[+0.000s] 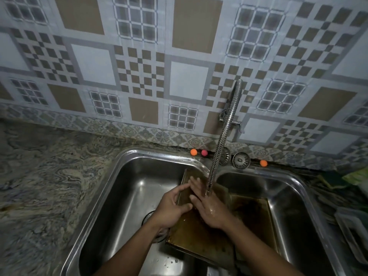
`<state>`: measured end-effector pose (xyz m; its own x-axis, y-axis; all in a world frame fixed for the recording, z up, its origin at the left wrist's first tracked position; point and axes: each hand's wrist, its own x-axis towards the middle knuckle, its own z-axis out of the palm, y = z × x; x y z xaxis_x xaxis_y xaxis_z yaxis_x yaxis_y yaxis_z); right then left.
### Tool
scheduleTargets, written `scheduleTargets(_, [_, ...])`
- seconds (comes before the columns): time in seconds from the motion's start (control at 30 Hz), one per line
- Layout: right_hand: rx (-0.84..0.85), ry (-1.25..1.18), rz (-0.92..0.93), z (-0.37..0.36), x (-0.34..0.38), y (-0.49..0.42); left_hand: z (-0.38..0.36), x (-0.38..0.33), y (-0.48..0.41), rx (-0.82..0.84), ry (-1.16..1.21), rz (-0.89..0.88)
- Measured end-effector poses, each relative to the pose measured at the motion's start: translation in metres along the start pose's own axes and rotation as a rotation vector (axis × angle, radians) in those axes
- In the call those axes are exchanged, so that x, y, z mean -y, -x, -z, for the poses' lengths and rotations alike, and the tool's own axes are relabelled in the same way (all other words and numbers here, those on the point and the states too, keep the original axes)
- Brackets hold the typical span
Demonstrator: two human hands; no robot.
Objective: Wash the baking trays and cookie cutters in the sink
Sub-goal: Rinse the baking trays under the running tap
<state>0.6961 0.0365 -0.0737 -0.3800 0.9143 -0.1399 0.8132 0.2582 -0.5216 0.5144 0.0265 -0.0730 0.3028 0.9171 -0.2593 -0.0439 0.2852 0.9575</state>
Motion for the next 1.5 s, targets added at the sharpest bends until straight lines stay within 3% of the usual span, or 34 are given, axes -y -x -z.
scheduleTargets(0.13, [-0.089,0.011,-0.407,0.015,-0.028,-0.013,-0.003,0.009,0.004,0.038,-0.049,-0.001])
scheduleTargets(0.2, [-0.112,0.009,-0.339,0.017,-0.017,-0.017,-0.008,0.008,0.003,0.066,-0.054,-0.019])
scheduleTargets(0.3, [-0.213,-0.042,0.014,0.016,0.009,-0.015,-0.002,0.0,-0.001,0.072,-0.086,-0.057])
scheduleTargets(0.43, [-0.159,-0.027,-0.285,0.024,-0.015,-0.021,0.022,-0.003,-0.001,-0.047,0.005,-0.025])
scheduleTargets(0.6, [-0.225,-0.656,-0.421,0.005,0.001,0.003,0.031,-0.001,-0.001,-0.298,0.135,-0.038])
scheduleTargets(0.7, [-0.232,-1.072,-0.479,-0.003,0.016,0.031,0.033,-0.002,-0.003,-0.366,0.116,-0.019])
scheduleTargets(0.77, [-0.235,-1.171,-0.476,-0.007,0.016,0.045,0.033,0.0,-0.005,-0.389,0.002,-0.014])
scheduleTargets(0.9, [-0.357,-1.148,-0.436,-0.006,0.033,0.049,0.015,0.011,-0.013,-0.248,-0.632,-0.094])
scheduleTargets(0.97, [-0.406,-1.103,-0.403,-0.002,0.045,0.045,-0.002,0.015,-0.012,-0.19,-0.754,-0.091])
scheduleTargets(1.03, [-0.429,-1.062,-0.404,-0.001,0.049,0.04,-0.015,0.009,-0.007,-0.13,-0.738,-0.098])
scheduleTargets(1.13, [-0.355,-1.091,-0.416,-0.01,0.049,0.036,-0.028,0.001,-0.001,0.001,-0.516,-0.06])
scheduleTargets(1.23, [-0.27,-1.149,-0.452,-0.017,0.056,0.036,-0.03,-0.008,0.003,0.021,-0.338,-0.032])
scheduleTargets(1.4, [-0.21,-1.15,-0.427,-0.016,0.057,0.042,-0.018,-0.012,0.007,0.1,-0.387,-0.061])
scheduleTargets(1.5, [-0.314,-1.11,-0.358,-0.02,0.063,0.043,-0.023,-0.014,0.008,0.077,-0.385,-0.076])
